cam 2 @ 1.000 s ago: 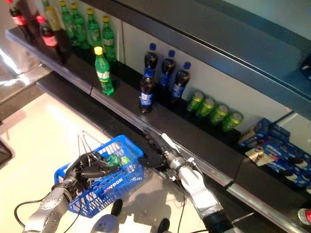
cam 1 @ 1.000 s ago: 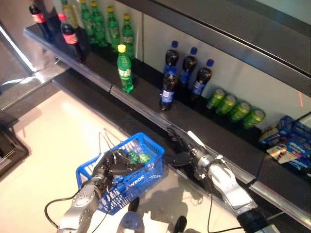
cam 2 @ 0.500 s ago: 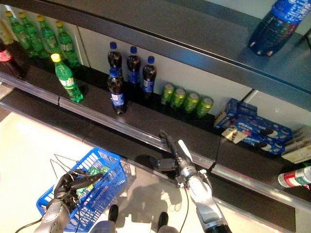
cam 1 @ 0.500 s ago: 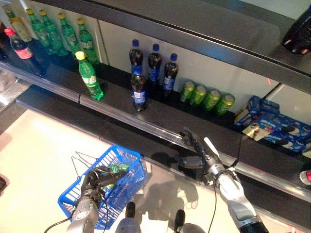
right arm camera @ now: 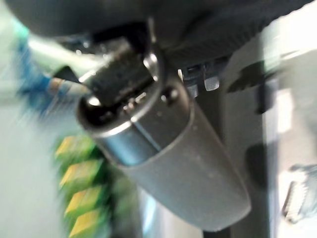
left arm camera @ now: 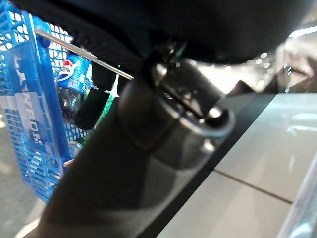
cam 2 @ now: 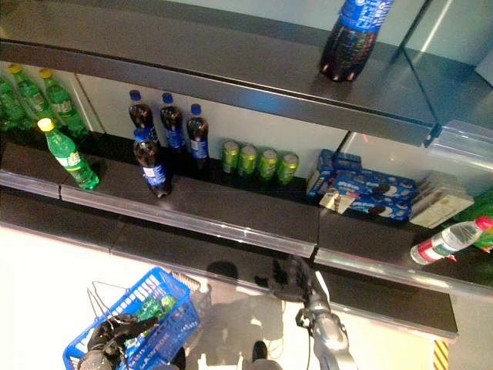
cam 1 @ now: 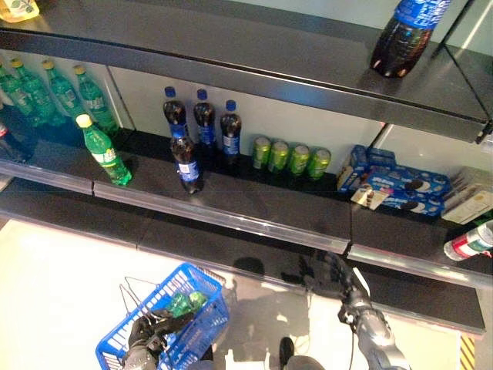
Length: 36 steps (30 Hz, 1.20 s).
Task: Pick up the drink and place into the basket.
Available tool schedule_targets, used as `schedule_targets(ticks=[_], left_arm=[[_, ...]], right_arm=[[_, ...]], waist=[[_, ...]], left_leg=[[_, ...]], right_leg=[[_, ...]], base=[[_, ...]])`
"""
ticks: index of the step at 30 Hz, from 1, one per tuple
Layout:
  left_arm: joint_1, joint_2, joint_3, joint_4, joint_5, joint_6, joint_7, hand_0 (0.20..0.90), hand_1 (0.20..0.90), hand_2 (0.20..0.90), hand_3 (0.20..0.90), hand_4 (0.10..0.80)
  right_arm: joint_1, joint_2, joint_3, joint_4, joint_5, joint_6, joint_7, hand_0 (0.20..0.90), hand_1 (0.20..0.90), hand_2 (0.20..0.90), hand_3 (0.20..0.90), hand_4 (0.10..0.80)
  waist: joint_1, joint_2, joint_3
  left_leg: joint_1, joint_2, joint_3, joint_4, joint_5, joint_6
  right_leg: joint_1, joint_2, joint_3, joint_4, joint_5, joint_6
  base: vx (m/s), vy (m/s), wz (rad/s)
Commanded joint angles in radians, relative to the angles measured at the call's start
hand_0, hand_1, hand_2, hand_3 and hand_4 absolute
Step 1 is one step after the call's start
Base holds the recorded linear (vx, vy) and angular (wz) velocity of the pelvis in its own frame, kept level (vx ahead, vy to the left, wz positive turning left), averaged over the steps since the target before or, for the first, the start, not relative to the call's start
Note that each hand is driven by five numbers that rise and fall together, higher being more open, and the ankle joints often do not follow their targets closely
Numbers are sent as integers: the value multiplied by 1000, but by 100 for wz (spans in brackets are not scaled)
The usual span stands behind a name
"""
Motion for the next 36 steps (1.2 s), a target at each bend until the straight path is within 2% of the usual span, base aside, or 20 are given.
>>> schedule_targets(ticks=[1,6,9,10,13,20,21,36], left_arm=[[-103,90,60,-4,66,-227,-13,300,300,300,200,100],[-113,101,56,166,98,-211,-22,300,300,300,200,100],[-112,103,52,221,108,-200,-35,300,300,300,200,100],[-107,103,46,259,122,-212,-48,300,300,300,200,100],[-106,98,28,284,107,-196,-58,300,300,300,200,100],[-102,83,7,286,126,-162,-74,300,300,300,200,100],[-102,85,6,290,131,-152,-80,300,300,300,200,100],[-101,89,-26,311,161,-97,-91,300,300,300,200,100]], right_arm=[[-10,-59,-49,45,61,-89,-2,900,900,900,900,800],[-40,-73,-81,254,62,-114,24,900,900,900,900,800],[-52,-74,-98,328,90,-99,31,900,900,900,900,800],[-59,-76,-118,409,96,-106,46,900,900,900,900,800],[-75,-87,-124,508,46,-70,42,900,900,900,900,800],[-82,-90,-114,577,-13,16,33,900,900,900,900,800],[-82,-90,-113,587,21,31,30,900,900,900,900,800],[-85,-91,-101,610,6,58,52,900,900,900,900,800]], waist=[[13,71,-152],[17,75,-157],[19,75,-161],[23,75,-162],[34,80,-159],[54,82,-157],[56,82,-157],[54,91,-154]], left_leg=[[23,-6,-20,-1,-75,11],[30,-8,-18,2,-82,13],[31,-7,-16,3,-83,14],[31,-7,-14,6,-84,14],[33,-6,-16,8,-86,16],[34,-8,-31,10,-87,17],[35,-6,-32,9,-86,16],[34,-9,-42,9,-87,23]], right_leg=[[-1,-46,10,8,17,27],[3,-42,21,9,13,22],[3,-41,21,11,11,21],[4,-40,19,15,8,20],[5,-40,7,20,5,17],[16,-40,-9,21,-2,12],[18,-39,-12,21,-3,12],[15,-34,-4,32,-12,7]], base=[[1,2,-11],[0,10,-8],[0,0,0],[0,0,0],[0,0,0],[0,0,0],[0,0,0],[0,0,0]])
